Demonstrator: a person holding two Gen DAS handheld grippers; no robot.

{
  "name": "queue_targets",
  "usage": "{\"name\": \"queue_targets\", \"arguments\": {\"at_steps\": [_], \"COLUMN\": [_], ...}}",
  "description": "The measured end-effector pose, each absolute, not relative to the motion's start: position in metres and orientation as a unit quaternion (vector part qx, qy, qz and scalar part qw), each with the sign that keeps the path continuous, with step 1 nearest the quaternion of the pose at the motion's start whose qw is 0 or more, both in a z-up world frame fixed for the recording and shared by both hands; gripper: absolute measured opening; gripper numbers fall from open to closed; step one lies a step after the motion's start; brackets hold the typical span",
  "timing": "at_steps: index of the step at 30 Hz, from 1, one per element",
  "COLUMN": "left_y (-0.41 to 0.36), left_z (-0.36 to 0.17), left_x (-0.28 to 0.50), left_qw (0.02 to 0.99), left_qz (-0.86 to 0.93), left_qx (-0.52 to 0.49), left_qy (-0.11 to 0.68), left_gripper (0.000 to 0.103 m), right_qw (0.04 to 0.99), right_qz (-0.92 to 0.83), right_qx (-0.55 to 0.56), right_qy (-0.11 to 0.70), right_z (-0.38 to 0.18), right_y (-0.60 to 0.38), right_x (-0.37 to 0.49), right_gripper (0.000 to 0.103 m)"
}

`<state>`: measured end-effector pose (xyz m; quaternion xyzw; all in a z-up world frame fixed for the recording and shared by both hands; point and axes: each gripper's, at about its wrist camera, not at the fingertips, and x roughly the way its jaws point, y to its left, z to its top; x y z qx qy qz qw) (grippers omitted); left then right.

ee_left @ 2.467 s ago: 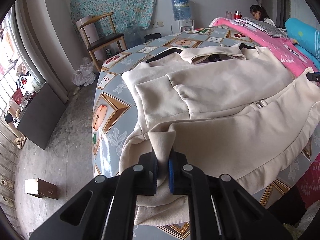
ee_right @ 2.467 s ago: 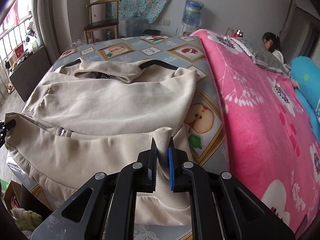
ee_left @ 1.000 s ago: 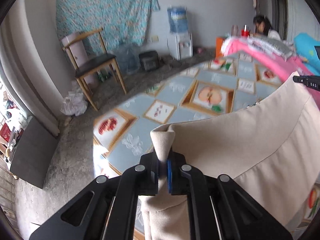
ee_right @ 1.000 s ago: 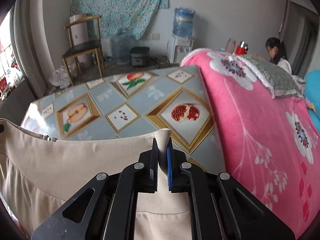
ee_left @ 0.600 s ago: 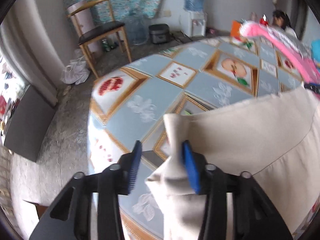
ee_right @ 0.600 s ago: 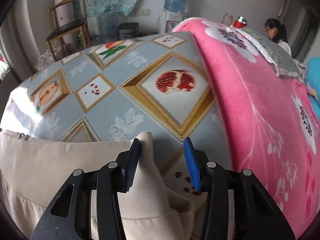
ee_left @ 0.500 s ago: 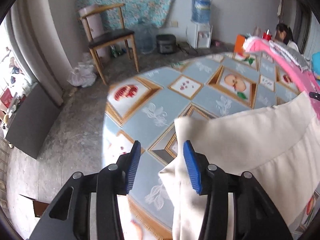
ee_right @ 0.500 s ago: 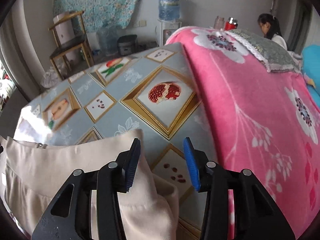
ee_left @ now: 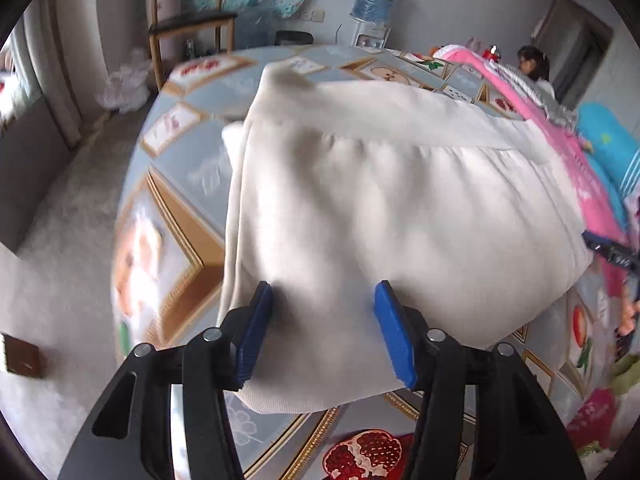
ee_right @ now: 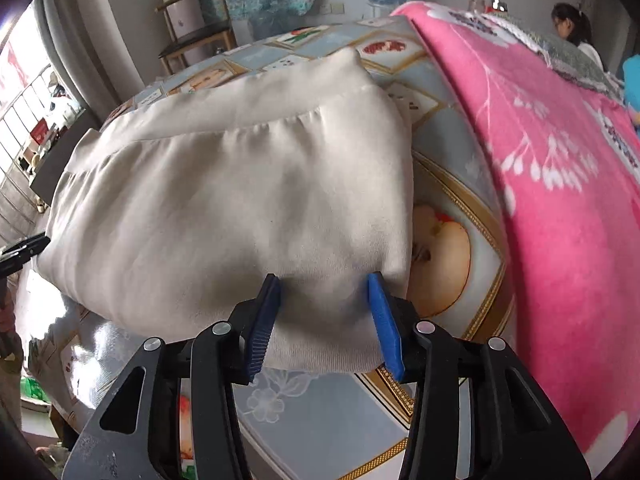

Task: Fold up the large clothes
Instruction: 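Lower the folded bundle onto the tablecloth and open both tools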

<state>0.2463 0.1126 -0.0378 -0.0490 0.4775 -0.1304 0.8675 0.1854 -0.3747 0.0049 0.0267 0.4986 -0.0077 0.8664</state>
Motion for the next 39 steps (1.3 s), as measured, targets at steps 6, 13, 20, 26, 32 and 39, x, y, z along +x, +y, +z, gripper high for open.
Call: {"name": "queue_targets", "arguments": {"at_steps": [6,13,20,26,32,39], "left_y": [0.113,0.059,0.079,0.095,0.086,0.056], "left_z": [0.001,0.042,-0.031,-0.023,0.026,0.041], "left_x": [0.233,0.283,0.385,0.383,0.312,0.211], "left_qw": [0.892,0.904,0.875,0.877,0.901,0.904], "left_qz": [-0.105,-0.17,-0.058,-0.062,-0.099,-0.148], "left_qx": [-0.013,-0.013,-0.057,-0.064,-0.033,-0.012], "left_qy": [0.44,0.392,0.478,0.472,0.421,0.401], "left_gripper": [0.054,0.058,0.057,0.057,0.062,0.083], "right_qw": [0.871,0.899,0.864,0.867,0.892,0.892], "right_qz": [-0.029,0.022,-0.041,-0.035,0.001,0.01], "right_qx": [0.014,0.0,-0.013,-0.017,-0.002,0.041], "right_qy": [0.49,0.438,0.501,0.497,0.451,0.451], "right_z": [0.045,0.075,0.015,0.015,0.048,0.047], "right_y": [-0.363,-0.311,-0.328,-0.329,-0.311,-0.293], "right_x": [0.183,0.25,0.351,0.344,0.261,0.167], "right_gripper": [0.044,0.064,0.064,0.064,0.079,0.095]}}
